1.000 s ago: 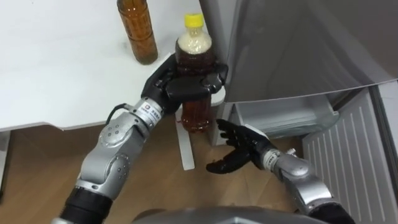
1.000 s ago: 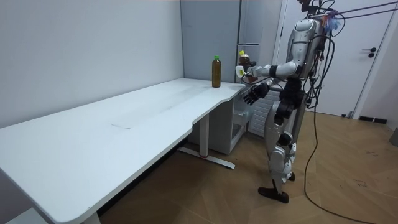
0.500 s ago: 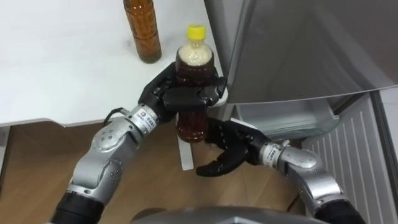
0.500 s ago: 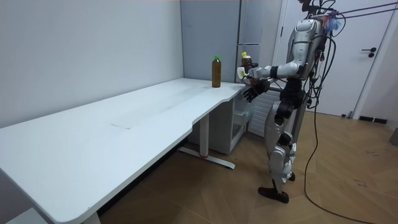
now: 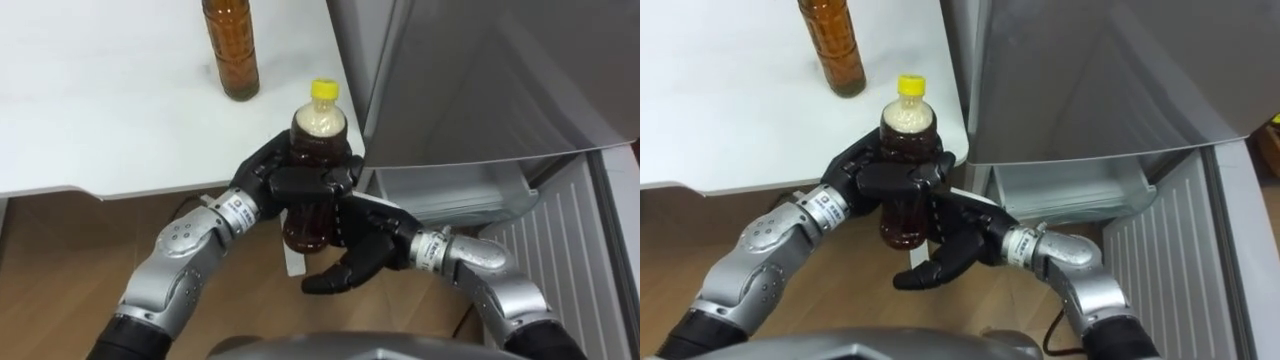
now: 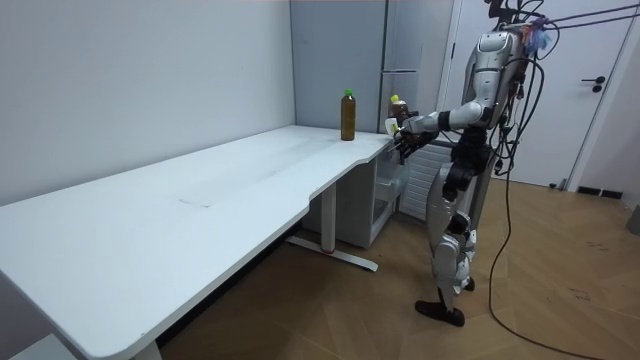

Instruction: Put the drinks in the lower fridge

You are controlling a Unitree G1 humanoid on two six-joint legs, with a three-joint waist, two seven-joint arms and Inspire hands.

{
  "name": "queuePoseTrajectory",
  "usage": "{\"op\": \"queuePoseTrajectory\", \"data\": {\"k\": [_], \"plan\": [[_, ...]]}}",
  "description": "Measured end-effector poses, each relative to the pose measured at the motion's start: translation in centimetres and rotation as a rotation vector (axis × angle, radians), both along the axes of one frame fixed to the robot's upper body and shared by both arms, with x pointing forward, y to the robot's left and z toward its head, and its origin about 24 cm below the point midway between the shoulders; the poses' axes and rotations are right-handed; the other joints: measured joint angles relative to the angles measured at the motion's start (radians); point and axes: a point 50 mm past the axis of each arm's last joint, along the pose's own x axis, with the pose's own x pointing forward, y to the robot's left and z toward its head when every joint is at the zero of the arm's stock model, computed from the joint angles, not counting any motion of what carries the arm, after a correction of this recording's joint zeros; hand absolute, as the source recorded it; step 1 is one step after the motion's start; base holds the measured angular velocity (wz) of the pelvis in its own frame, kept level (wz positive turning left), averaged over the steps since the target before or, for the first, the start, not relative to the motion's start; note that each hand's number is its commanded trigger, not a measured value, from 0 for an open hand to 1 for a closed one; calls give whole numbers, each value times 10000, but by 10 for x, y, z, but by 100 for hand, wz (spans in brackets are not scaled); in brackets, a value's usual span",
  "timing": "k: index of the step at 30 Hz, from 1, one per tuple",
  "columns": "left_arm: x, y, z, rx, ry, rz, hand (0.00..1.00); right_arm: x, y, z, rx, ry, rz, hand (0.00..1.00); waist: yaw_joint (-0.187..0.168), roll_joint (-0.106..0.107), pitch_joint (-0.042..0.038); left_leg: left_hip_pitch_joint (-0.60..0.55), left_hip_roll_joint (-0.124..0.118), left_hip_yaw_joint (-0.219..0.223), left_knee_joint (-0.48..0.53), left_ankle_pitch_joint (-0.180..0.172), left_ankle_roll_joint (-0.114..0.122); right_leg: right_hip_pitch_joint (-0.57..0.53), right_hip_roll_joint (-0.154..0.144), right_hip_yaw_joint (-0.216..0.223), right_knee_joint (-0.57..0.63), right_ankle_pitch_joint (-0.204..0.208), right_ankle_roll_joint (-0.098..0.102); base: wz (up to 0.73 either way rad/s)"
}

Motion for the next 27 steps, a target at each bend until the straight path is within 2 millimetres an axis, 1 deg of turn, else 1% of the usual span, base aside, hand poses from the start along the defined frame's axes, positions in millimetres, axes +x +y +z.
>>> {"op": "queuePoseTrajectory", "data": {"k": [3,7,9,12,18,23,24,25,26,27], "plan": [[0,0,0,69,-3,-37,100,1,1,2,433,68,-238,0,-7,-2,1,-4,0,2,0,0,0,5,0,0,10,1,-1,0],[0,1,1,62,-136,-11,100,1,1,2,584,97,-323,0,-7,4,22,-28,8,8,2,-1,-1,10,0,-14,37,4,-5,0],[0,1,0,80,-154,-68,100,1,1,2,599,98,-327,0,-11,21,55,-59,15,8,9,-2,-1,-13,0,-26,41,13,-17,0],[0,0,0,387,-279,-276,100,0,3,2,608,161,-224,0,-13,46,72,-234,48,-2,133,-38,0,-124,4,-108,45,33,-39,1],[-2,0,-1,516,-295,-380,100,-2,5,0,843,555,-229,0,9,70,75,-324,64,-2,158,-43,-8,-204,23,-109,54,43,-51,0],[-2,-2,0,597,-451,-572,100,-4,3,0,1187,922,-413,0,171,139,74,-322,65,32,139,-47,-14,-302,29,-56,159,43,-51,-4],[-1,-3,0,575,-469,-579,100,-4,2,0,1235,949,-449,17,204,150,74,-320,65,34,140,-47,-14,-302,29,-55,163,43,-51,0],[-1,-3,0,563,-478,-578,100,-4,2,0,1245,953,-460,53,217,155,74,-319,65,34,140,-47,-14,-302,29,-54,165,43,-51,0],[-2,-4,0,552,-479,-598,100,-4,2,0,1248,957,-461,62,227,164,70,-315,65,33,140,-46,-14,-300,29,-55,167,43,-51,0],[-2,-4,0,548,-470,-633,100,-4,2,0,1249,959,-460,78,232,175,66,-311,65,33,140,-46,-14,-296,30,-55,167,43,-51,0]]}}
